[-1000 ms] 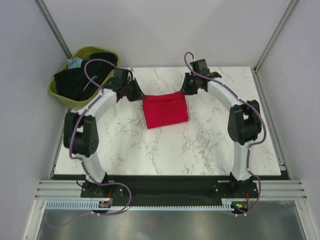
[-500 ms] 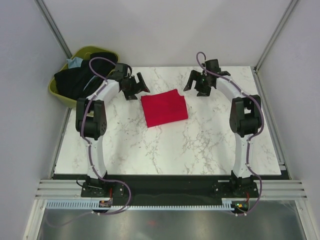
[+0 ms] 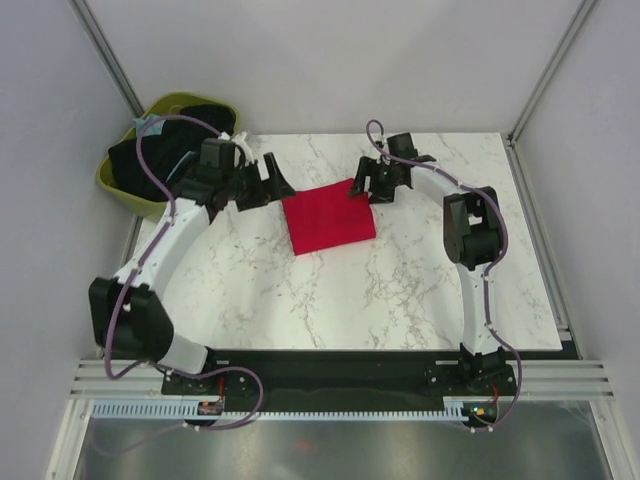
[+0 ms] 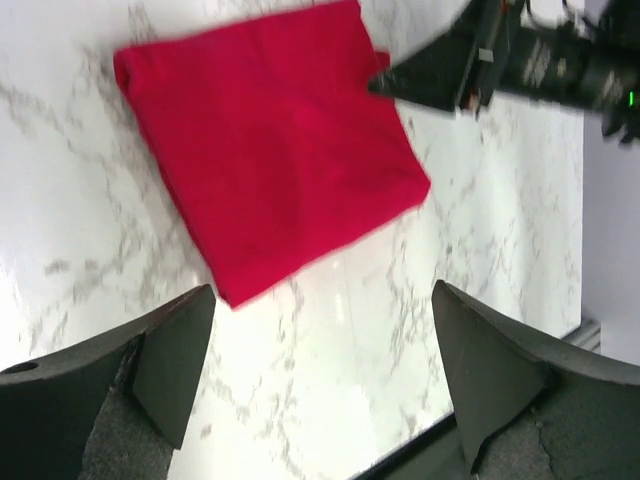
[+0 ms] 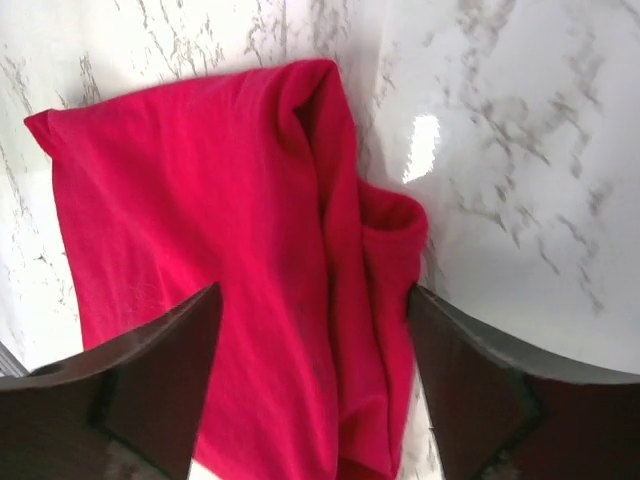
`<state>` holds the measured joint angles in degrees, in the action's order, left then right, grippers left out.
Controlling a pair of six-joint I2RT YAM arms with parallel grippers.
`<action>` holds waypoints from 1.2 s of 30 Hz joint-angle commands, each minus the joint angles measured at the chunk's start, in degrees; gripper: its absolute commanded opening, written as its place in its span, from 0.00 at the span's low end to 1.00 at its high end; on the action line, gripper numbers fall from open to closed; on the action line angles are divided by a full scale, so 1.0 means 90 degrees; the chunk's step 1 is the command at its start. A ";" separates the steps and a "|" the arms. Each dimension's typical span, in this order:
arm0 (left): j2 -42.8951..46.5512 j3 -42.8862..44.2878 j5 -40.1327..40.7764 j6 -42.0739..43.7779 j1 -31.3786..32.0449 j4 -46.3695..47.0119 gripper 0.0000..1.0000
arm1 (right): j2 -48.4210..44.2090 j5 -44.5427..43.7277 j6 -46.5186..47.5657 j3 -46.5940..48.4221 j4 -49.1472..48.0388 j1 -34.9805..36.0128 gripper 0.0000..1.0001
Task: Fold and stack the t-shirts
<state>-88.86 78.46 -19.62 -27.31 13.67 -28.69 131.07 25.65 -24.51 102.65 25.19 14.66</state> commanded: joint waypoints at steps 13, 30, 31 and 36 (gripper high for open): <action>0.2207 -0.2184 0.0528 0.1364 0.0219 -0.0182 0.96 | 0.0261 -0.3191 0.2049 0.0547 0.0834 -0.0727 0.00; 0.1319 -0.2663 0.0031 0.0984 0.0737 0.0219 0.93 | 0.1950 -0.6129 0.4860 0.2783 -0.0931 -0.2068 0.00; 0.1251 -0.2663 0.0012 0.0984 0.0756 0.0228 0.93 | 0.2019 -0.6295 0.5114 0.2832 -0.1359 -0.2097 0.00; 0.0958 -0.2682 0.0002 0.0974 0.0805 0.0219 0.92 | 0.2770 -0.6746 0.5262 0.3837 -0.1801 -0.2370 0.00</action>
<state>-79.37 54.59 -18.28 -19.14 20.40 -28.34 153.05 -29.21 18.81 132.40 14.79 -5.04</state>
